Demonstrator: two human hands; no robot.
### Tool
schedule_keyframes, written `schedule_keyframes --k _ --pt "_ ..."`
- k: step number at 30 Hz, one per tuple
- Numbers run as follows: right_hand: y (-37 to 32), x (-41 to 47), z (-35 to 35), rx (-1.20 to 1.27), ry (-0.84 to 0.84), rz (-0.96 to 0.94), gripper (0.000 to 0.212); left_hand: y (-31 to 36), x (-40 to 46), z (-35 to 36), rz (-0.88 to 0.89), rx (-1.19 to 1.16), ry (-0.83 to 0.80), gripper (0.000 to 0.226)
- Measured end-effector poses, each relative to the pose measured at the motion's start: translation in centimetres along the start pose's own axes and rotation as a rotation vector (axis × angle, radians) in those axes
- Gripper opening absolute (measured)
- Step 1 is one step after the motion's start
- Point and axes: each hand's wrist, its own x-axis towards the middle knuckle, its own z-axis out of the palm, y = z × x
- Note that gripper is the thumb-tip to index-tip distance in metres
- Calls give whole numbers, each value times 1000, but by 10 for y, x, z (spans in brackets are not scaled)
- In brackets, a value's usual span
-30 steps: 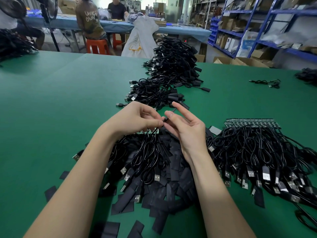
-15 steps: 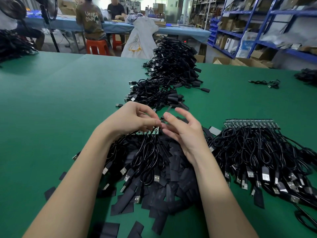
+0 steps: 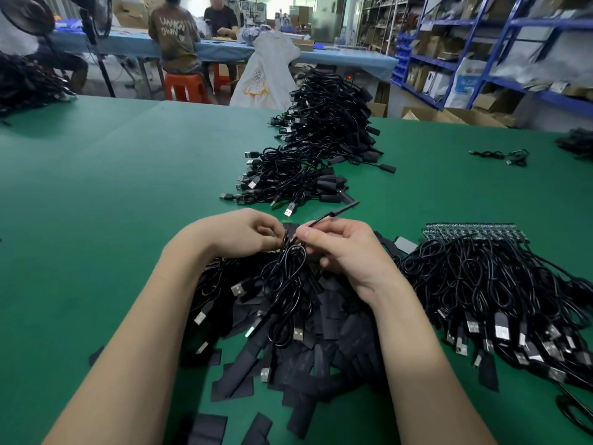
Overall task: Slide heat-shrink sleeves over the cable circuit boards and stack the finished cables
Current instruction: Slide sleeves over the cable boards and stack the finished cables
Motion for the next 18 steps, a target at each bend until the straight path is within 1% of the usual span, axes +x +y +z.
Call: schedule_keyframes --k 2,4,6,9,13,14,18 --pt "0 -2 -5 12 -26 16 9 0 0 0 6 54 -6 22" --pt "2 -4 -10 16 -53 14 6 1 0 0 22 107 -4 28" --pt "2 -5 -15 22 -64 12 5 0 -1 0 36 149 1 25" --pt "3 -5 -20 39 -50 20 10 -1 -5 -4 49 194 -18 19" --pt "2 -5 -26 47 -15 23 15 -7 -9 -14 37 138 16 25" --pt "1 -6 -28 58 -9 18 18 -7 -10 -16 27 142 28 26" --pt "-2 -9 -36 143 39 -2 40 -11 -11 -16 4 121 53 25"
